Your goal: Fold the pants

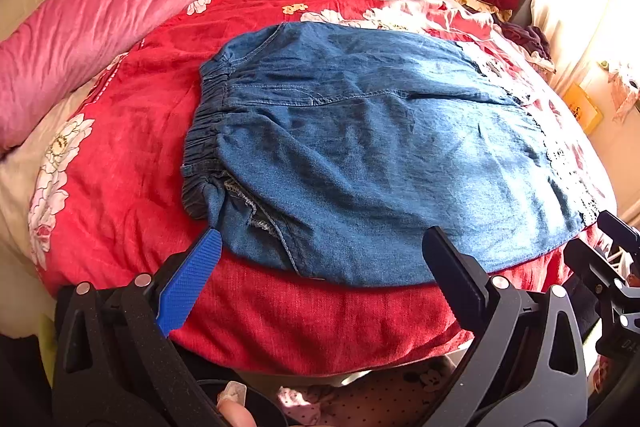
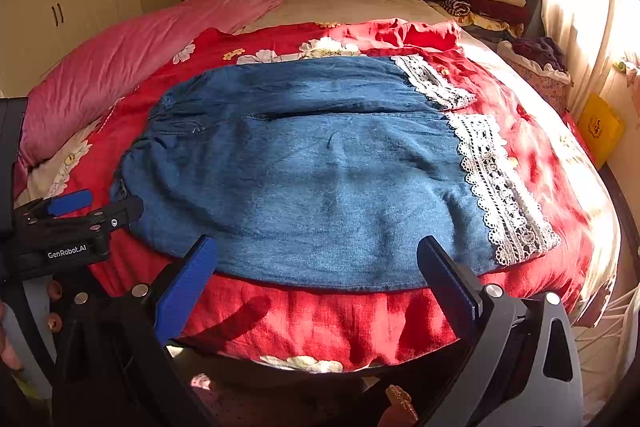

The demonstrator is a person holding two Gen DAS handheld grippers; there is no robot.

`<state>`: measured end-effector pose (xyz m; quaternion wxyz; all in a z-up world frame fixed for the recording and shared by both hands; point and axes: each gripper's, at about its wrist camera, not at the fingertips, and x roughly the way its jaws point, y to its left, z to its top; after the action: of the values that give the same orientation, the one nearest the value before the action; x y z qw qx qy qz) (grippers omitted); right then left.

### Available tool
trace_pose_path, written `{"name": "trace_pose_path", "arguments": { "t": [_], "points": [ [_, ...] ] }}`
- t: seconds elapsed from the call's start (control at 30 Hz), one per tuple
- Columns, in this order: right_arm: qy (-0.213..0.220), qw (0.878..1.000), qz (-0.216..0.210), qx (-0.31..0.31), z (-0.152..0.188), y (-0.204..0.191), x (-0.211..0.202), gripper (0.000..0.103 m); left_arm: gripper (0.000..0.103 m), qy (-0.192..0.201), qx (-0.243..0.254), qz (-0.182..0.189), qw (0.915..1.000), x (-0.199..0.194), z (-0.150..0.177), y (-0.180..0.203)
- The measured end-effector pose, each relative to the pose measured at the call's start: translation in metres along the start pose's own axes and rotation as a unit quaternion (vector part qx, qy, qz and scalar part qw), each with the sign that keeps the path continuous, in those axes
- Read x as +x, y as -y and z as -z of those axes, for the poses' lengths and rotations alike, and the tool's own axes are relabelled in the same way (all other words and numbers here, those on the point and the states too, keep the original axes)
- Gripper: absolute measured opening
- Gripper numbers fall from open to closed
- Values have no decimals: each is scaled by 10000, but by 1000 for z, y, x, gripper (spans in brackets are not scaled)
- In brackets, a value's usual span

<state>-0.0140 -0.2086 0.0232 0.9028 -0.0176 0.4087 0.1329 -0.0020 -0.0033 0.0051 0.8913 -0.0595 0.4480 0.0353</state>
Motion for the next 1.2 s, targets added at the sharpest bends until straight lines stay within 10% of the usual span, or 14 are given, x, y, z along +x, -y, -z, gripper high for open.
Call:
{"name": "trace_pose_path", "arguments": {
  "t": [1.2],
  "points": [
    [45, 10000, 16, -32, -2, -2, 1, 99, 95, 21, -11, -20, 10000, -3, -5, -7]
  ]
}}
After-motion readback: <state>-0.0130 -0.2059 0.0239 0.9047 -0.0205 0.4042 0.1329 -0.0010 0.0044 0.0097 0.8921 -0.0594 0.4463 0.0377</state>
